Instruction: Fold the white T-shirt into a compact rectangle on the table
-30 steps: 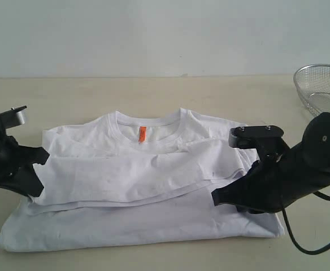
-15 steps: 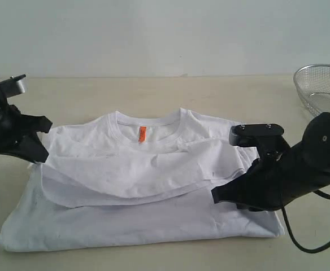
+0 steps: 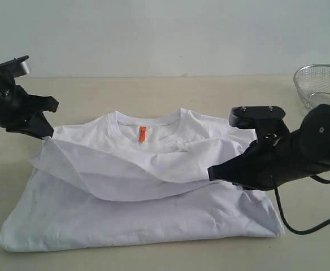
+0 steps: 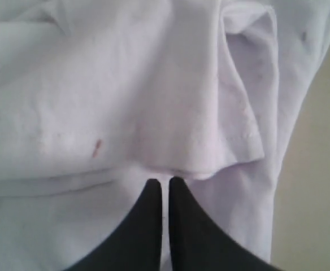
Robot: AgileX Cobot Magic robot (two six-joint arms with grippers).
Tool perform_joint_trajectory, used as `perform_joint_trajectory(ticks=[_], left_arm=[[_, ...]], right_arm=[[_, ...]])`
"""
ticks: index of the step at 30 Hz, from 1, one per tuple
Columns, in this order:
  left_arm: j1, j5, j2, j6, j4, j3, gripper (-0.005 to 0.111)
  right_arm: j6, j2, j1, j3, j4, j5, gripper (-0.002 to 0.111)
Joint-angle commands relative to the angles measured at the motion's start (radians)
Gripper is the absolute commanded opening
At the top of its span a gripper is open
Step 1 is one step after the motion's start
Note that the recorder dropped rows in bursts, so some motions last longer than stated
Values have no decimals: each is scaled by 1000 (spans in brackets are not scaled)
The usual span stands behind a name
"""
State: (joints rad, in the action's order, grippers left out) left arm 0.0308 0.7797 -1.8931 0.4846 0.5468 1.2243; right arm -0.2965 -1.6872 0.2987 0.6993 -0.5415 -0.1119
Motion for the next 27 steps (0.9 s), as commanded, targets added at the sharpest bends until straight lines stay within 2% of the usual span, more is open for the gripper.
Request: perform_joint_trajectory(ticks=[1, 15, 27], left_arm=[[-4, -13, 2, -7, 11, 36, 5], [14, -57, 2, -7, 7, 112, 5], [28, 59, 2, 5, 12, 115, 5]], right_arm=[[2, 1, 2, 23, 0, 35, 0], [-2, 1, 0, 23, 0, 105, 0], [-2, -11, -23, 138, 0, 132, 0]])
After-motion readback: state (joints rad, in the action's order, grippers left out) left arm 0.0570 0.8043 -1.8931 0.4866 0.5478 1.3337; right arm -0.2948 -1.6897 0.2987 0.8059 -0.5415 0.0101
